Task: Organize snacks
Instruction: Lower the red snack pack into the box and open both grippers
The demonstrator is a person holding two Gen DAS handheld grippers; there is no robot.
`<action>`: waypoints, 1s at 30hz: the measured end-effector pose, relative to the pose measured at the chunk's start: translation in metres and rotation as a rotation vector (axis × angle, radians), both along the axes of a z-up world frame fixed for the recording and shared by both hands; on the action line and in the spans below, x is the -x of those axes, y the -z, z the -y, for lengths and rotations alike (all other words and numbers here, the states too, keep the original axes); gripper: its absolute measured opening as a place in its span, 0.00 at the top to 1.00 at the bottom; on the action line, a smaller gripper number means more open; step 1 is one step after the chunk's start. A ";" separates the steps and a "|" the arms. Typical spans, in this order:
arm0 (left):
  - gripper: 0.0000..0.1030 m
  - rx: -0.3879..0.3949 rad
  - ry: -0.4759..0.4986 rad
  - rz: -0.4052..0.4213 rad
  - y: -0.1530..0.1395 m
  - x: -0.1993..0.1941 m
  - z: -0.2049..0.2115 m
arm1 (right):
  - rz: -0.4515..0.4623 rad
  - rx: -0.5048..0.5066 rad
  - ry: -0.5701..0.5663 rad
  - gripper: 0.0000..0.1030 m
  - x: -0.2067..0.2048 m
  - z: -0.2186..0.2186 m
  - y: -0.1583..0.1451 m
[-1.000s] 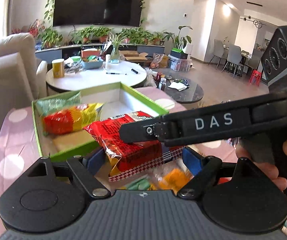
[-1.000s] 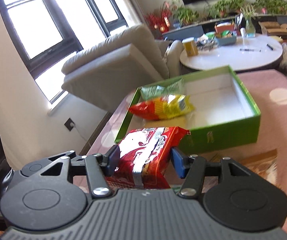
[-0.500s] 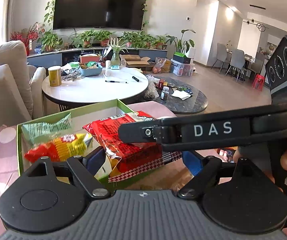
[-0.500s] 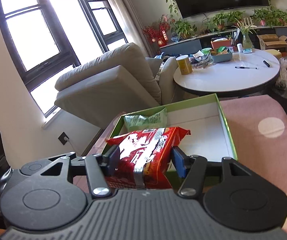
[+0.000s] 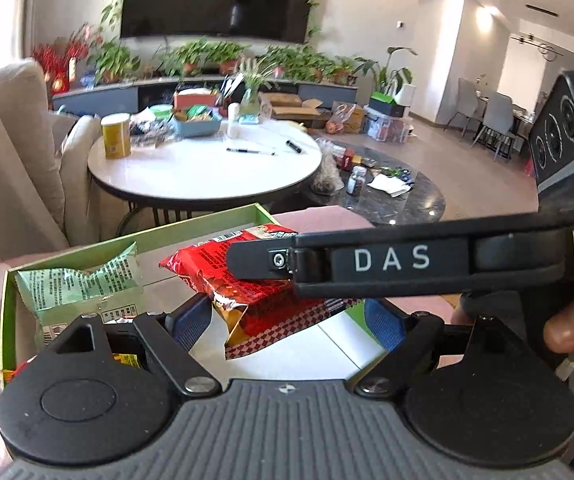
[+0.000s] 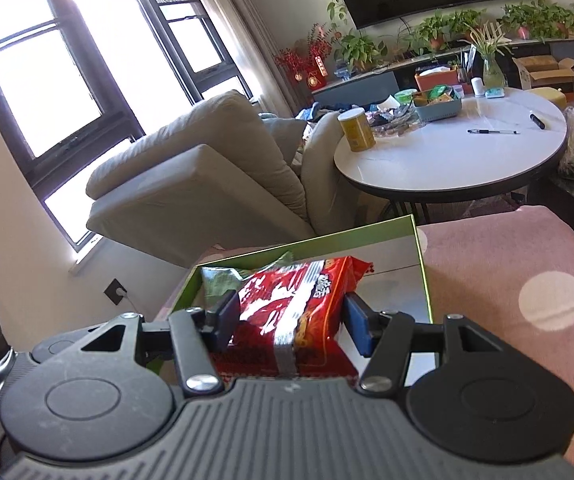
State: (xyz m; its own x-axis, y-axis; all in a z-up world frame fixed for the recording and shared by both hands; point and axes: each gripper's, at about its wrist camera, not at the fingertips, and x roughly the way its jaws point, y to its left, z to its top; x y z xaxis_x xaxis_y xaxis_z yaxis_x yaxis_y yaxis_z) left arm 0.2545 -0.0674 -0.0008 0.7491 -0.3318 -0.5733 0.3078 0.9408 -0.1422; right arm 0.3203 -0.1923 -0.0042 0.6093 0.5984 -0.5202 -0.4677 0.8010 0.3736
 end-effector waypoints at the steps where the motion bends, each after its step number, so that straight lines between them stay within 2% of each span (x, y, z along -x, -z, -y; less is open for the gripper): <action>1: 0.21 0.003 -0.006 -0.008 0.003 -0.005 -0.001 | -0.002 0.002 -0.007 0.24 -0.004 0.000 0.003; 7: 0.21 0.026 -0.034 -0.054 0.019 -0.028 -0.003 | -0.025 0.009 -0.026 0.24 -0.021 0.001 0.017; 13: 0.21 0.029 -0.049 -0.060 0.025 -0.037 -0.005 | -0.045 -0.010 -0.011 0.24 -0.028 0.000 0.026; 20: 0.20 0.020 -0.066 -0.051 0.028 -0.041 -0.005 | -0.038 -0.018 0.001 0.24 -0.037 -0.001 0.030; 24: 0.20 -0.010 -0.110 -0.039 0.030 -0.042 -0.008 | 0.004 0.002 0.039 0.24 -0.039 -0.001 0.030; 30: 0.19 0.016 -0.120 -0.040 0.027 -0.038 -0.014 | 0.022 0.004 0.045 0.24 -0.034 0.004 0.026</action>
